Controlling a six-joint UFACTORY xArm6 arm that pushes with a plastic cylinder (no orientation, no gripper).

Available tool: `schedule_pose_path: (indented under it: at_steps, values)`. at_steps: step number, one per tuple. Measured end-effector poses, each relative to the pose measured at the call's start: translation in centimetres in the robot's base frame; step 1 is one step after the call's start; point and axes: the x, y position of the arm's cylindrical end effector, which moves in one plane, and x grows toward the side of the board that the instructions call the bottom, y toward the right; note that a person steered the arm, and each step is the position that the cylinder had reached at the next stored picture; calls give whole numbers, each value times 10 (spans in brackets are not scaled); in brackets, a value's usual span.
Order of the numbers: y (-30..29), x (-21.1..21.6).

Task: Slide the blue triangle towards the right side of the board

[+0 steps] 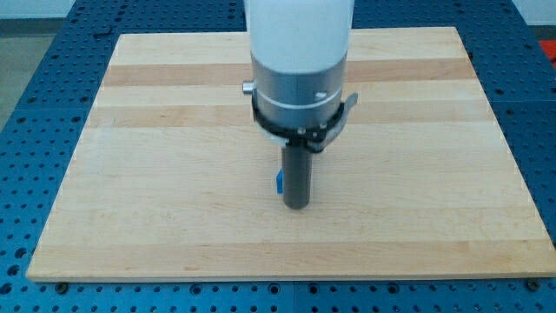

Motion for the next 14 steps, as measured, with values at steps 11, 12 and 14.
schedule_pose_path:
  at_steps: [11,12,14]
  values:
    - [-119,-39]
    - [-119,-62]
    - [-96,-63]
